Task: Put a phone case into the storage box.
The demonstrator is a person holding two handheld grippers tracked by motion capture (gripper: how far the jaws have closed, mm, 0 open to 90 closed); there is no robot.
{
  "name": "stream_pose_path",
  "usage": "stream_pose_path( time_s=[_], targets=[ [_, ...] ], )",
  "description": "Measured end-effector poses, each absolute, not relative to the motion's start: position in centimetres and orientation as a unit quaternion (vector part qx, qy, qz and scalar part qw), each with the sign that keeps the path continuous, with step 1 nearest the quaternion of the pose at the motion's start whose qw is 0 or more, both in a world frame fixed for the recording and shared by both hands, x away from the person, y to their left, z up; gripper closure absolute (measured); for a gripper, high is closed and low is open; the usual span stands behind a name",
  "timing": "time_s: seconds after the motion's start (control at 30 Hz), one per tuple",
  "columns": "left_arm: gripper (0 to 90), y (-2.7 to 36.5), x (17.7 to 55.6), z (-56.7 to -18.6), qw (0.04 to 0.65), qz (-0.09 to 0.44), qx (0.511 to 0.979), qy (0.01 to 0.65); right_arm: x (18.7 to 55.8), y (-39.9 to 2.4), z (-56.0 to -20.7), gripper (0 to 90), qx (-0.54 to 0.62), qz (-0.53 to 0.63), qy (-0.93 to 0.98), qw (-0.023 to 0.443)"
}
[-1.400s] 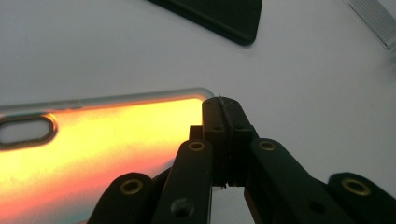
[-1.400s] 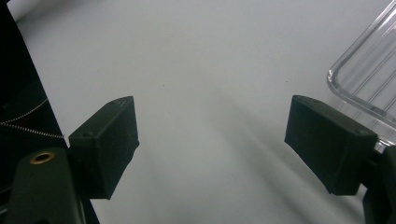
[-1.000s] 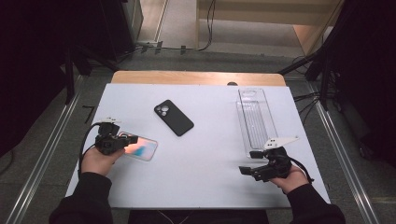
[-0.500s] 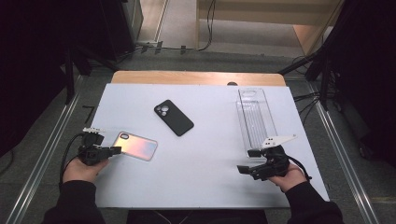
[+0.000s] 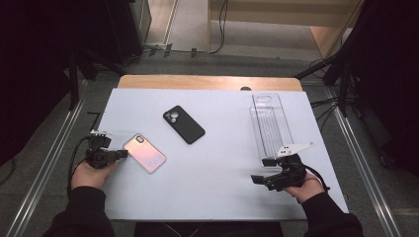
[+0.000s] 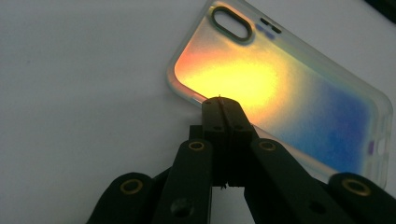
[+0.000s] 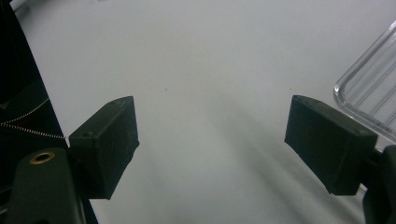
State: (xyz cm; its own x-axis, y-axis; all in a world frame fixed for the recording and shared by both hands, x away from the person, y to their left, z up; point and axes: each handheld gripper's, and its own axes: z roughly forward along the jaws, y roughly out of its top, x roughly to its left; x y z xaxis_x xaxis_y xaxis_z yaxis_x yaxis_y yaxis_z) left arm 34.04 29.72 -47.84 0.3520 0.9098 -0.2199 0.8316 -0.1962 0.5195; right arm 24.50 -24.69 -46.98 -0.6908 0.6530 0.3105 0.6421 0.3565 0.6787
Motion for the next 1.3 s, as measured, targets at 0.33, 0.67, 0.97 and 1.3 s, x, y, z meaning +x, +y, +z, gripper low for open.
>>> stream_pose_path(
  time_s=[0.33, 0.67, 0.97, 1.3],
  targets=[
    [90.0, 27.8, 36.8, -48.2, 0.291, 0.08, 0.78, 0.548, 24.1, -25.2, -47.1, 15.3, 0.402, 0.406, 0.821, 0.011],
    [90.0, 25.6, 38.2, -48.5, 0.299, 0.079, 0.793, 0.525, 23.6, -25.6, -47.1, 15.3, 0.408, 0.403, 0.819, 0.014],
    [69.3, 25.8, 37.8, -47.4, 0.332, 0.087, 0.787, 0.512, 23.5, -25.8, -47.1, 15.3, 0.411, 0.402, 0.818, 0.014],
    [39.2, 25.3, 35.0, -45.1, 0.409, 0.063, 0.778, 0.473, 23.8, -25.8, -47.1, 15.3, 0.41, 0.4, 0.82, 0.018]
  ],
)
